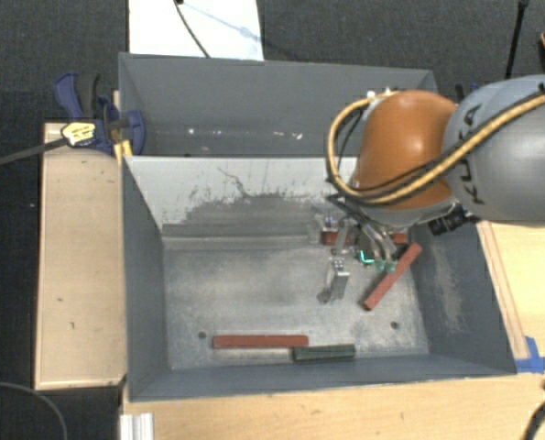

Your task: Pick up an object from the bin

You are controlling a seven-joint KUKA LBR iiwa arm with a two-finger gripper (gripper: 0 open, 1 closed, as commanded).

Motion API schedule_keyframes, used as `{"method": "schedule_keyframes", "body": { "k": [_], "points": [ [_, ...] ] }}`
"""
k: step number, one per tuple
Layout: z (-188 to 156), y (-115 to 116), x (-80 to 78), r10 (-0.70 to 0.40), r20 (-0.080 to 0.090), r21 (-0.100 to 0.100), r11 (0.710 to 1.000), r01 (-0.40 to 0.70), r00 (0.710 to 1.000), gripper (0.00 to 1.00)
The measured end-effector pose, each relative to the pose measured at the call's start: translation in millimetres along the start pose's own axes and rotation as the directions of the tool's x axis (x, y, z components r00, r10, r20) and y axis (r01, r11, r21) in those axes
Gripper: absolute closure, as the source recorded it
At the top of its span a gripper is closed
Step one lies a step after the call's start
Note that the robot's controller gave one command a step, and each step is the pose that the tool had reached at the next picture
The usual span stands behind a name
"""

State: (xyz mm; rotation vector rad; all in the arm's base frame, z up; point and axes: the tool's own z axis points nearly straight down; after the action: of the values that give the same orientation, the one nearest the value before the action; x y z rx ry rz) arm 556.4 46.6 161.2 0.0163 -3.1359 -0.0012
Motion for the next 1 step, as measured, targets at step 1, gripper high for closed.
{"method": "schedule_keyframes", "body": {
  "k": [1],
  "points": [
    [67.3, 18.1, 77.4, -0.003, -0.007, 0.0, 1.0, 0.003, 1.0, 0.0]
  ]
}}
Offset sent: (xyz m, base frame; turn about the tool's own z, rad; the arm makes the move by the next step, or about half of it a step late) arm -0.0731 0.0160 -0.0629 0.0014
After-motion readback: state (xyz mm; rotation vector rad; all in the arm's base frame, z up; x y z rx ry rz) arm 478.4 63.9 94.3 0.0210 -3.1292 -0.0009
